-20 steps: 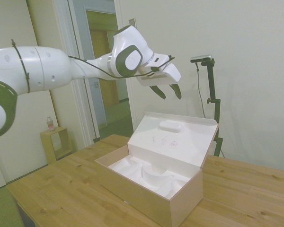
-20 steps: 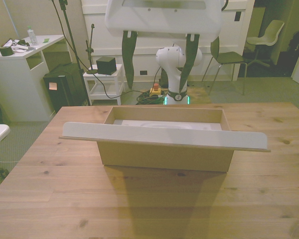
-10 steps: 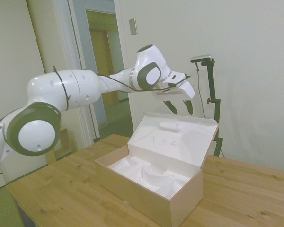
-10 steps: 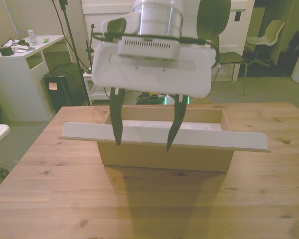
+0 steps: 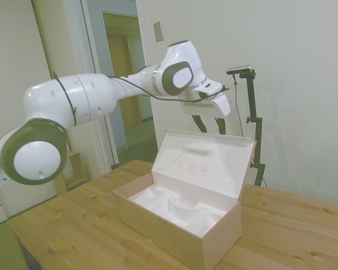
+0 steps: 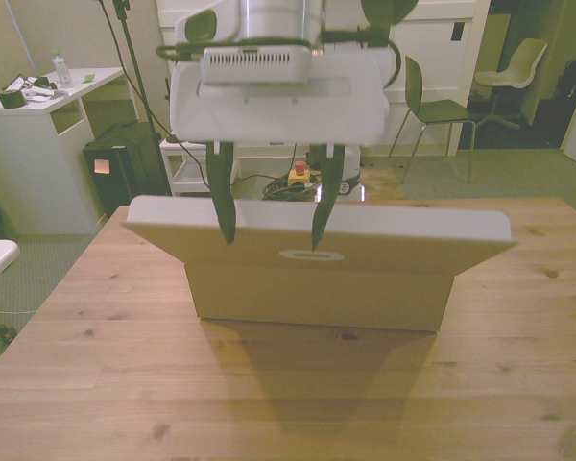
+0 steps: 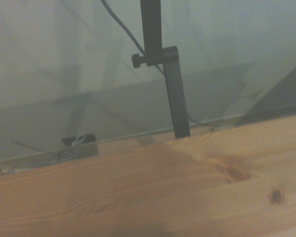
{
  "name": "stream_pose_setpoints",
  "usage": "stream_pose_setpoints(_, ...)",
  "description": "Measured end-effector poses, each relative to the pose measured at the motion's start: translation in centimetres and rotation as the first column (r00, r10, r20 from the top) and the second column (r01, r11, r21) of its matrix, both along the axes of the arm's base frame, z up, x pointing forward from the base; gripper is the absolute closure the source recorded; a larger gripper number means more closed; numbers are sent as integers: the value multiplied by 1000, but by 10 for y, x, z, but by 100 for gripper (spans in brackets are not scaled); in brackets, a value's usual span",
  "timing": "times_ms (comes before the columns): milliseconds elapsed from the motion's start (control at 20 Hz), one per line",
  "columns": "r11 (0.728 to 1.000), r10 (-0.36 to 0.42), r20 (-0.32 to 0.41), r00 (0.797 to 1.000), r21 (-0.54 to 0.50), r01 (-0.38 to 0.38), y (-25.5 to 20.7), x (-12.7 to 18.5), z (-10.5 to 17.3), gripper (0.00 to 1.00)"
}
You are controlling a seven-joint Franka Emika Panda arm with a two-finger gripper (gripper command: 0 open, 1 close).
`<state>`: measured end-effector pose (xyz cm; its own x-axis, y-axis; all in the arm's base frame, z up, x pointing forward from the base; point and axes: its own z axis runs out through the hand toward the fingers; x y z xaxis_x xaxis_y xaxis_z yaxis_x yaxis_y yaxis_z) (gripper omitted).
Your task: Close the box
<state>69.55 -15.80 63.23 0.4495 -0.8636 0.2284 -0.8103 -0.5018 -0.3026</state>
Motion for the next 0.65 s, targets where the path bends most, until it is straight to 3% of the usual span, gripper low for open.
stream_pose_setpoints(150,998,19,-82,996,68,-14,14,-36,10,0)
stream_pose_setpoints(300,994,53,-143,988,103,-38,36,-58,-1,0)
stream_pose_setpoints(650,989,36,-176,984,149,-10,71,-122,-11,0)
